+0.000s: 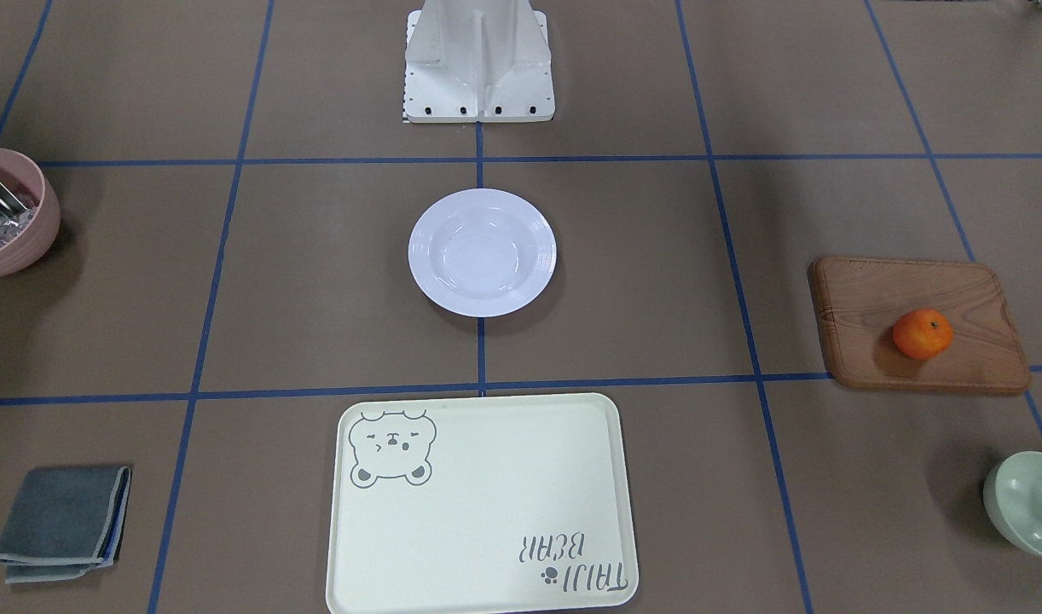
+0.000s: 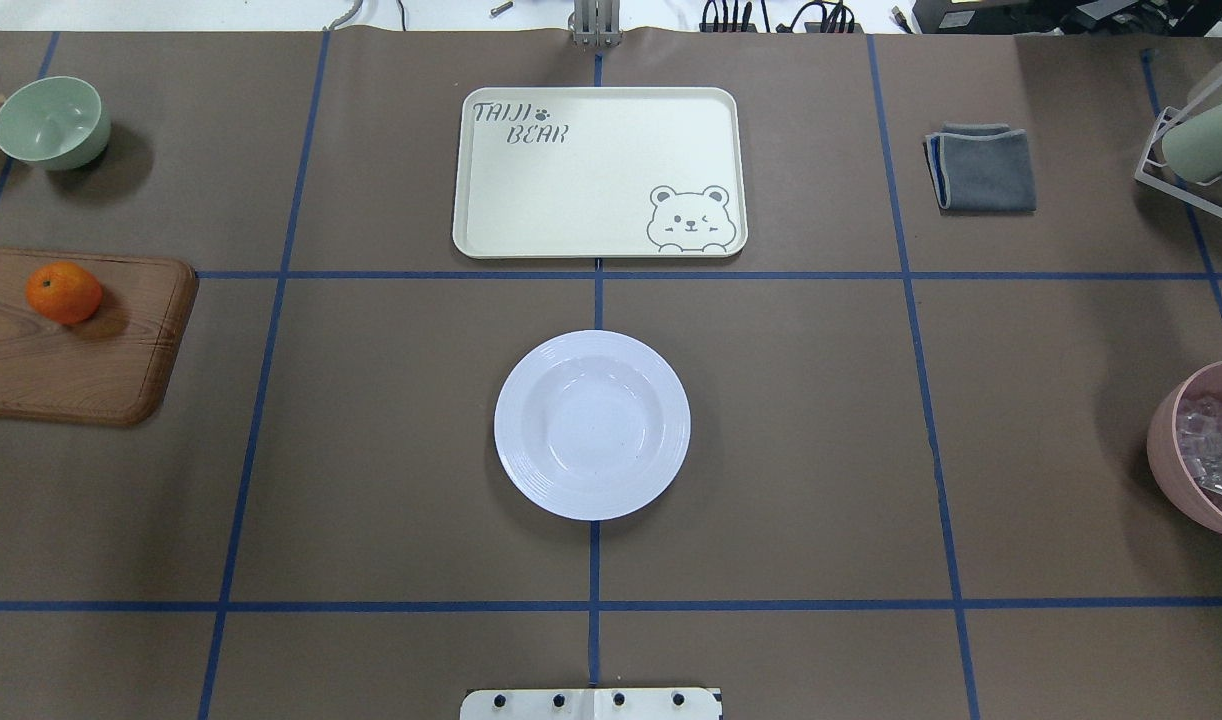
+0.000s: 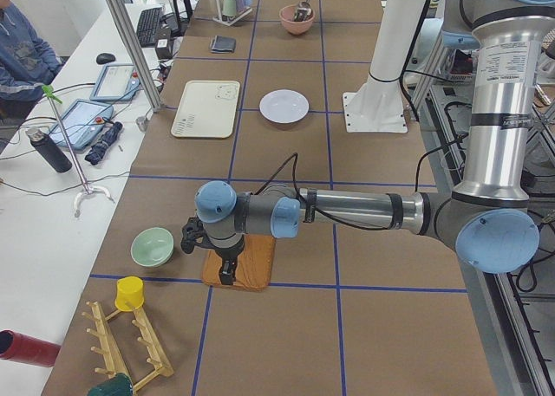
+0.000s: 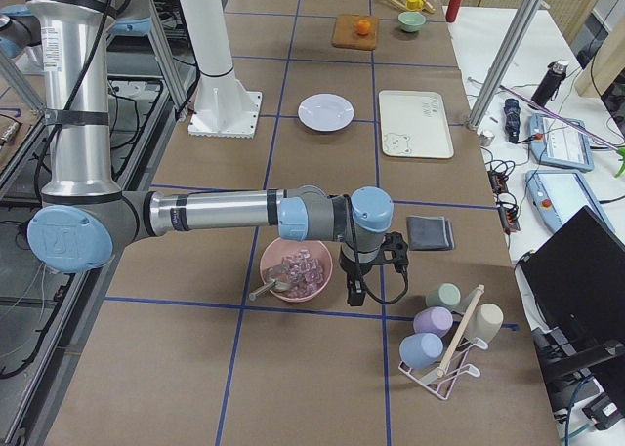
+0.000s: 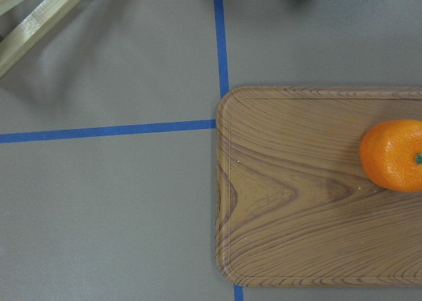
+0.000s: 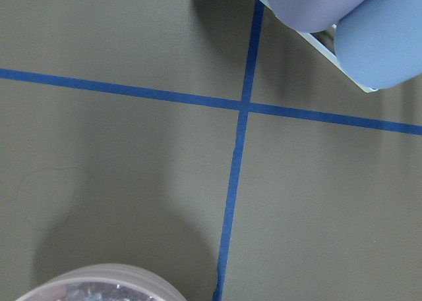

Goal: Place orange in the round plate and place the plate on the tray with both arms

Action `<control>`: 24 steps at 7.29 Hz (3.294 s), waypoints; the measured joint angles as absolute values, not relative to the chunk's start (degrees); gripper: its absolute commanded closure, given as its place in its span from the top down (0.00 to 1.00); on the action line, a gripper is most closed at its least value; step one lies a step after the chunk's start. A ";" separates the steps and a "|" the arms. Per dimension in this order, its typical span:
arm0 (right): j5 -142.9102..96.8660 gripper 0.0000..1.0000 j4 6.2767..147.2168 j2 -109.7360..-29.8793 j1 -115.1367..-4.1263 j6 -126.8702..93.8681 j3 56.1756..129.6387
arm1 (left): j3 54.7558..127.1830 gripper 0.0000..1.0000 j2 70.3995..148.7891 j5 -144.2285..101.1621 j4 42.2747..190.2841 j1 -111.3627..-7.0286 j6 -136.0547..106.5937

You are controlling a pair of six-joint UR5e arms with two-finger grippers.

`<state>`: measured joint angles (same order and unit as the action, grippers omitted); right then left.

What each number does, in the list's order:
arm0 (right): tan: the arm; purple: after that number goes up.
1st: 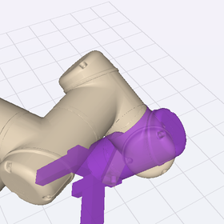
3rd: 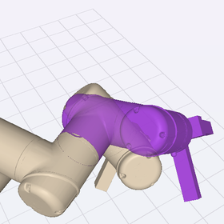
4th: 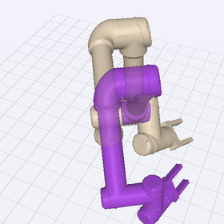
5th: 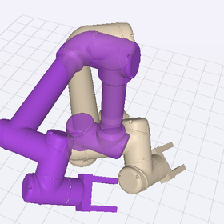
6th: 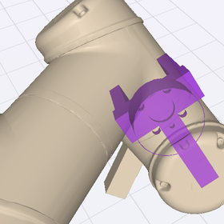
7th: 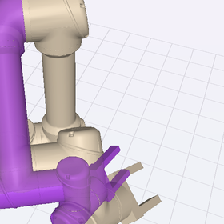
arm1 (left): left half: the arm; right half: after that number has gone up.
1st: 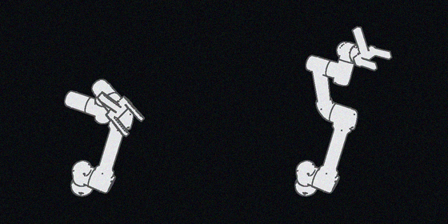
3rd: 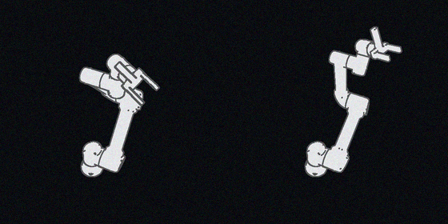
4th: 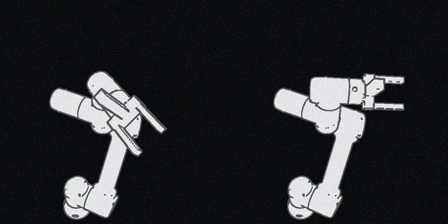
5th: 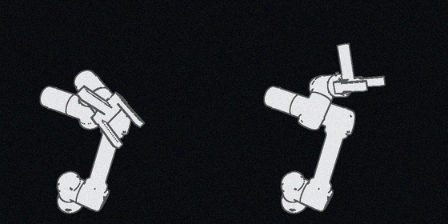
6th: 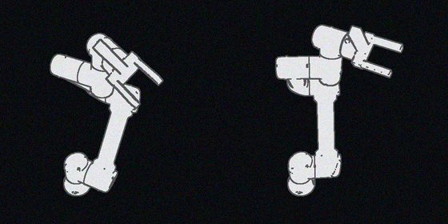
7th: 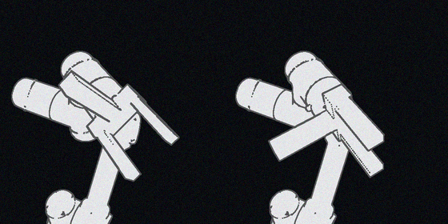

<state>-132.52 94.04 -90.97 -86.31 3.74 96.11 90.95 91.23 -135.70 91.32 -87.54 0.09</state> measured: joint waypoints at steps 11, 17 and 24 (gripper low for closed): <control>-132.89 1.00 93.92 -91.53 -86.24 3.59 96.79 | 92.84 0.98 90.90 -135.71 92.49 -87.41 0.19; -133.07 1.00 93.76 -90.89 -86.02 4.11 97.66 | 93.18 0.98 91.62 -135.67 92.48 -83.98 0.30; -133.87 1.00 93.69 -90.70 -84.71 3.90 97.93 | 94.60 0.98 92.04 -135.78 93.82 -83.24 -3.15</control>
<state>-133.87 93.69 -90.70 -84.71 3.90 97.93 94.60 92.04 -135.78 93.82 -83.24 -3.15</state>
